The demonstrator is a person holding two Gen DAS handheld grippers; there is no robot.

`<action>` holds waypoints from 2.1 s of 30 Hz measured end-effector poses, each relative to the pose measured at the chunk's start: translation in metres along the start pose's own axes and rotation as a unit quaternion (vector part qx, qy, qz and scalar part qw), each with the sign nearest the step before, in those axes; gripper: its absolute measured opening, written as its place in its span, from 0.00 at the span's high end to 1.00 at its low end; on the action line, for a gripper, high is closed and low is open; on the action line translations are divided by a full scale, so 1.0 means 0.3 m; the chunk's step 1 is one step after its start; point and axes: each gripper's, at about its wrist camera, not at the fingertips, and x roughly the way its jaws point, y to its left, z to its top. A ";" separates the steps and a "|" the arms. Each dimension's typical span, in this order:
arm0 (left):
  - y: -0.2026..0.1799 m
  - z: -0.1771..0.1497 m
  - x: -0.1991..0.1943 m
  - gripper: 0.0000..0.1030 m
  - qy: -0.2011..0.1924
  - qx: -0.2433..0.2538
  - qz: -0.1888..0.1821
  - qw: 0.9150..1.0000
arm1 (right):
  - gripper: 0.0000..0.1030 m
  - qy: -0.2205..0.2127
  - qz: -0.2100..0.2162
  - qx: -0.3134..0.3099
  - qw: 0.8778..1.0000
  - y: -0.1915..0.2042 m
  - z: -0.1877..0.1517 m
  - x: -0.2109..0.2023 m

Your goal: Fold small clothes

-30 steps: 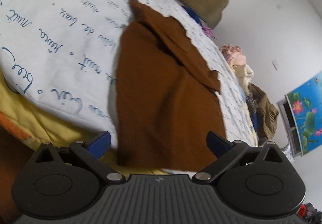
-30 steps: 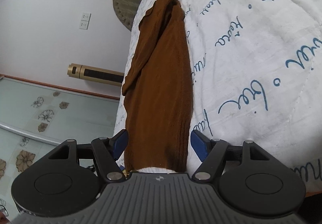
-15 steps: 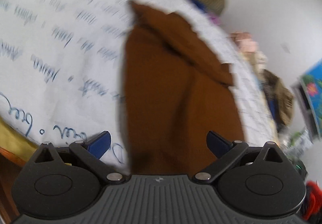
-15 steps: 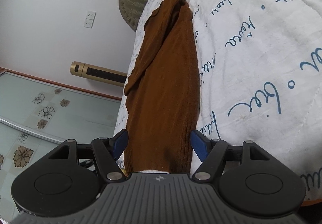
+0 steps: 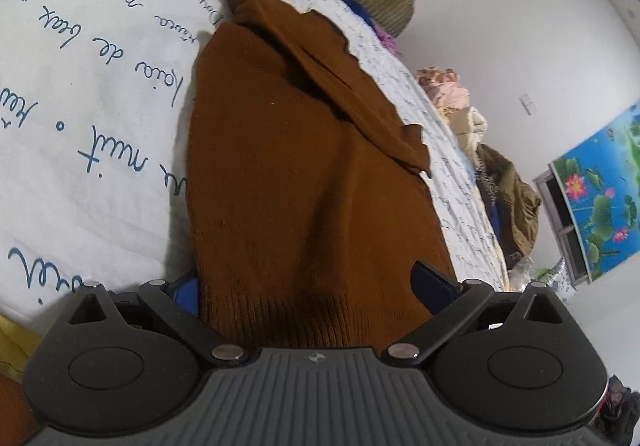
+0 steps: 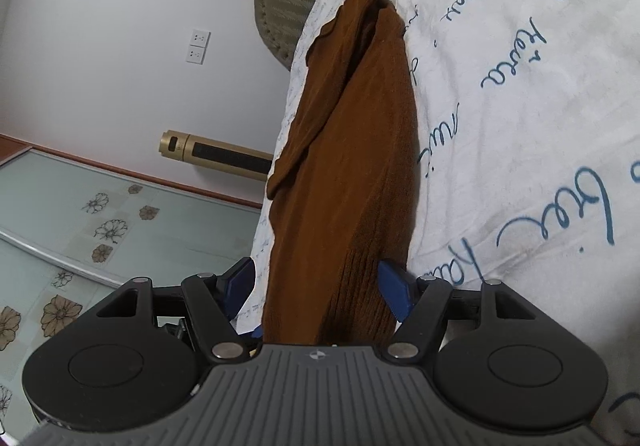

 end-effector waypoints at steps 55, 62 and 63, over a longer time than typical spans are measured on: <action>0.010 0.010 0.171 0.85 0.040 -0.026 -0.038 0.998 | 0.92 0.025 -0.092 -0.083 0.992 0.052 -0.031 0.161; -0.080 -0.014 0.189 0.86 0.020 0.027 0.032 0.999 | 0.91 0.022 -0.109 -0.124 0.986 0.099 -0.026 0.185; -0.097 -0.018 0.191 0.86 0.015 0.038 0.045 0.998 | 0.92 0.023 -0.112 -0.122 0.986 0.090 -0.024 0.182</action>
